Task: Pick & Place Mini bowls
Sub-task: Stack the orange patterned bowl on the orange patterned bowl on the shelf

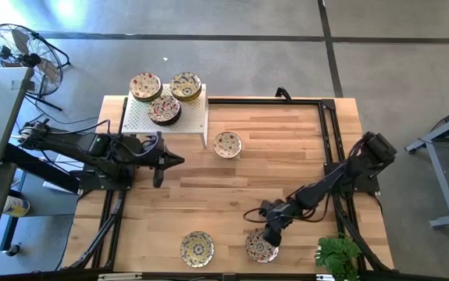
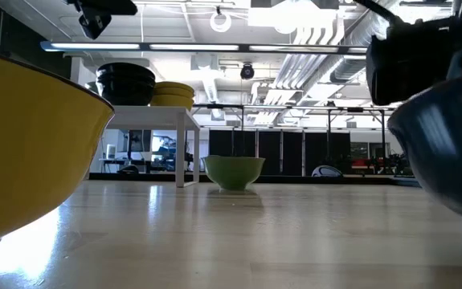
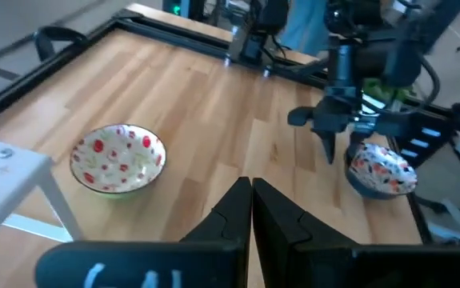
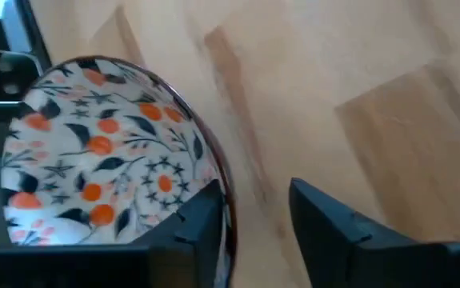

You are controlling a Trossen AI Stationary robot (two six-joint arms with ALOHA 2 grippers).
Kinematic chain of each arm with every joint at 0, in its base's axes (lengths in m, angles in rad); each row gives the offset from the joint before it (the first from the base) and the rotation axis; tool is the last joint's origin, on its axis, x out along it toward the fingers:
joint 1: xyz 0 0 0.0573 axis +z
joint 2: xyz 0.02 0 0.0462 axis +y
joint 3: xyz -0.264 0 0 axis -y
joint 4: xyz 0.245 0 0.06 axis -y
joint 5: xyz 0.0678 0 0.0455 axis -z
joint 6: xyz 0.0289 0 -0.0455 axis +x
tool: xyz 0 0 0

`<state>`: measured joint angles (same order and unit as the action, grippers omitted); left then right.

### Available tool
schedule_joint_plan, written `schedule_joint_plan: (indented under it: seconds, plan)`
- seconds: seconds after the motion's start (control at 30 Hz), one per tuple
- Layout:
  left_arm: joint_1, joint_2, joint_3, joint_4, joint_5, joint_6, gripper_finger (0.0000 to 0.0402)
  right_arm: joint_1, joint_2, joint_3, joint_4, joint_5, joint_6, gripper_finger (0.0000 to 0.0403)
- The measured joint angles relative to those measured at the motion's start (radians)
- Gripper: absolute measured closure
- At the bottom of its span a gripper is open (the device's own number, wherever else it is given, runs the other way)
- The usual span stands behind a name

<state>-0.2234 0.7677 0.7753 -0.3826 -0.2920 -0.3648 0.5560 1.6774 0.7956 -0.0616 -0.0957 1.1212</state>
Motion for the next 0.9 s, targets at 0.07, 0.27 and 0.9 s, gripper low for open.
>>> schedule_joint_plan:
  seconds: [0.07, 0.27, 0.9]
  plan:
    - [0.0, 0.0, 0.0, -0.004, 0.023, -0.006, 0.0389, -0.002, 0.012, 0.0, 0.044, -0.03, 0.004, 0.0297]
    - [0.0, 0.0, 0.0, -0.009, 0.039, -0.03, 0.0389, -0.038, -0.026, 0.008, 0.102, -0.032, 0.08, 0.039]
    - [0.0, -0.013, 0.001, -0.02, -0.015, -0.026, 0.0389, -0.554, 0.261, 0.497, -0.14, 0.085, -0.045, 0.0395]
